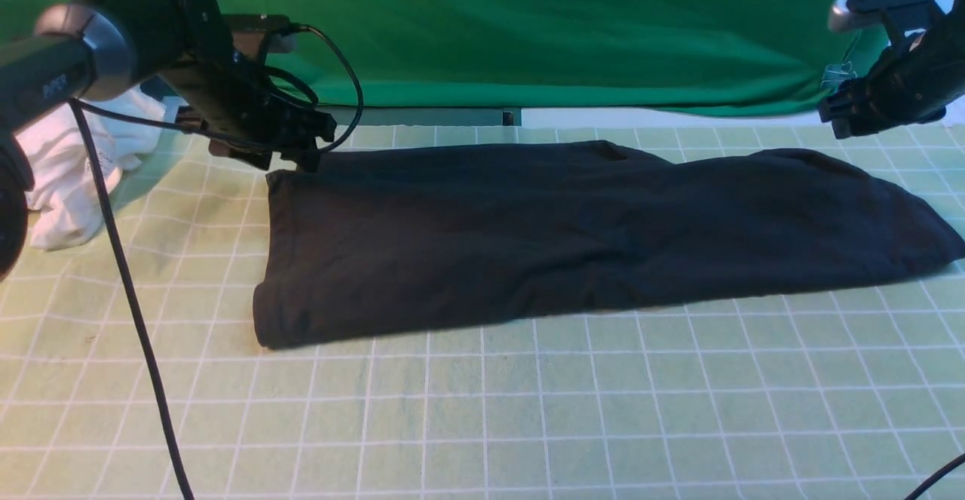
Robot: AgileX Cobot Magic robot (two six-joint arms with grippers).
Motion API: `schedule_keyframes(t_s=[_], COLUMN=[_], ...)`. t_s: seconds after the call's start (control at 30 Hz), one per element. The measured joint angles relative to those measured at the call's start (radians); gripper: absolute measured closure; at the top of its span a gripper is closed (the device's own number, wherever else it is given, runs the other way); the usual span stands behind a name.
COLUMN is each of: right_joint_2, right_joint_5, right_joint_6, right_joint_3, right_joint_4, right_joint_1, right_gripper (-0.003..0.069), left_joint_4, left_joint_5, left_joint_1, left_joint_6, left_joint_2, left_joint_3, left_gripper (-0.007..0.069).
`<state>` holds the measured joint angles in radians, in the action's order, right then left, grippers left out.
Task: Fold a long-sleeved shirt over a green coffee tablecloth.
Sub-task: 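Fold the black garment in half by bringing its near edge over to the far edge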
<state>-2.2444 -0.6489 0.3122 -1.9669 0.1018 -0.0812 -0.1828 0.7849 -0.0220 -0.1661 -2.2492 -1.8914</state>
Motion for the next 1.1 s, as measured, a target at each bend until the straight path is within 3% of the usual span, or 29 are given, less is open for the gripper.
schedule_keyframes(t_s=[0.13,0.27,0.47,0.57,0.7,0.8,1.1], right_joint_2=[-0.03,-0.074,-0.115,-0.124,-0.126,-0.126,-0.126], right_joint_5=[0.043,0.076,0.117,0.142,0.167,0.145,0.061], right_joint_6=[0.038,0.101,0.154,0.158,0.158,0.159,0.157], right_joint_3=[0.0,0.0,0.0,0.0,-0.007,-0.029,-0.14], right_joint_4=[0.047,0.11,0.124,0.125,0.125,0.125,0.107], right_joint_1=[0.0,0.008,0.03,0.03,0.03,0.03,0.03], right_gripper=[0.0242,0.0293,0.0334,0.0398,0.0603,0.064,0.0643], left_joint_4=[-0.006,-0.02,-0.048,-0.049,-0.054,-0.064,-0.076], left_joint_5=[0.0,0.002,0.001,-0.002,-0.002,-0.002,-0.042], left_joint_1=[0.0,0.0,0.0,0.0,0.0,0.0,0.0], left_joint_6=[0.006,0.006,-0.002,-0.013,-0.025,-0.032,-0.064], left_joint_2=[-0.02,-0.038,-0.04,-0.04,-0.04,-0.039,0.04], left_joint_3=[0.0,0.0,0.0,0.0,0.0,0.0,-0.006], left_gripper=[0.0214,0.0278,0.0445,0.0543,0.065,0.0662,0.0662])
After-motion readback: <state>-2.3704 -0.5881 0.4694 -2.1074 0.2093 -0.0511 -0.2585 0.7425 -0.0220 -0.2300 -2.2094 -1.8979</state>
